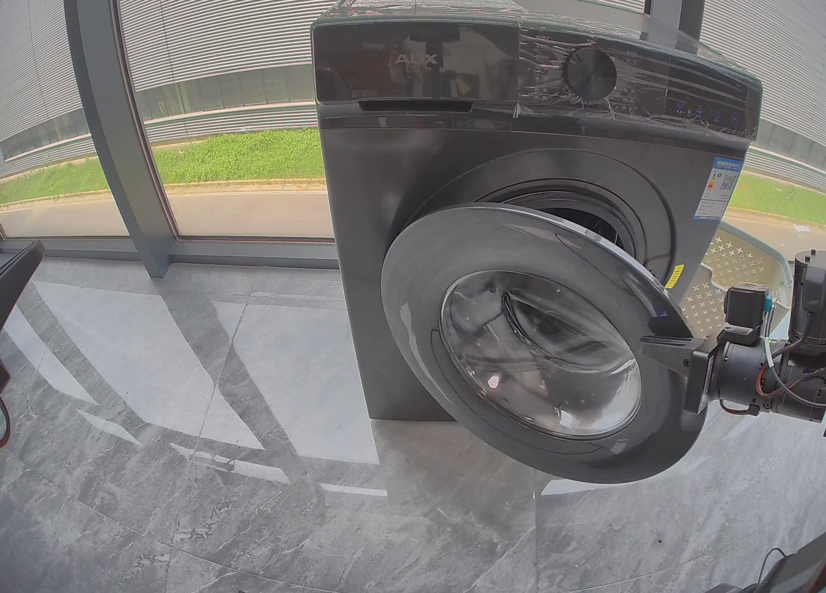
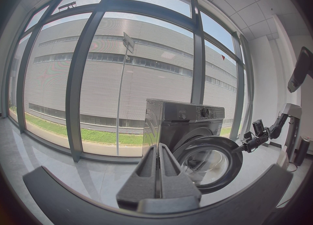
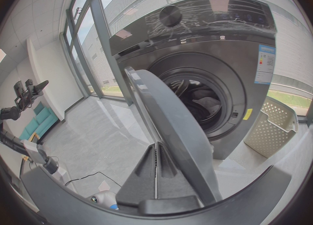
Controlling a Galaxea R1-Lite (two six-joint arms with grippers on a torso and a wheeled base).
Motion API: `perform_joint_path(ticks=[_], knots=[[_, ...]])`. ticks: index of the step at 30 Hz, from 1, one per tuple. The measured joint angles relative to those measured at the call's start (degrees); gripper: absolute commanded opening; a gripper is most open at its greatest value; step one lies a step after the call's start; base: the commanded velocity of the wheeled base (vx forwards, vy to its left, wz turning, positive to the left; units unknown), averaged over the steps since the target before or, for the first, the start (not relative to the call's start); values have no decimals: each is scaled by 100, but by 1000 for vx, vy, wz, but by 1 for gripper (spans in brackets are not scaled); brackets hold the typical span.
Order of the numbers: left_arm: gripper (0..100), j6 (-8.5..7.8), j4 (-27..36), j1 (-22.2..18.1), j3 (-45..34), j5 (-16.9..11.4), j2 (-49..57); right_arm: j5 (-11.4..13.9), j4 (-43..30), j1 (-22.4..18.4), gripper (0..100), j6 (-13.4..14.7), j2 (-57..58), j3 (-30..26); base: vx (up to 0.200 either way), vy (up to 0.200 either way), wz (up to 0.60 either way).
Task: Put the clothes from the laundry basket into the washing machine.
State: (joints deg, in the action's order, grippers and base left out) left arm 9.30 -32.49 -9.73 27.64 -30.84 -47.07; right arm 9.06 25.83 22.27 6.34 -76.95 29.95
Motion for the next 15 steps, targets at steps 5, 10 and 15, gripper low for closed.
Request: perform_joint_path(ticks=[5,10,15], knots=[[0,0,-9,2,-68,-16,10,-2,5,-472,0,0,74,-77,0,0,0],[0,0,-7,6,-121,-20,21,5,17,-1029,0,0,127,-135,0,0,0],[0,0,-9,45,-143,-20,33,30,121,-1584,0,0,107,-149,0,0,0]])
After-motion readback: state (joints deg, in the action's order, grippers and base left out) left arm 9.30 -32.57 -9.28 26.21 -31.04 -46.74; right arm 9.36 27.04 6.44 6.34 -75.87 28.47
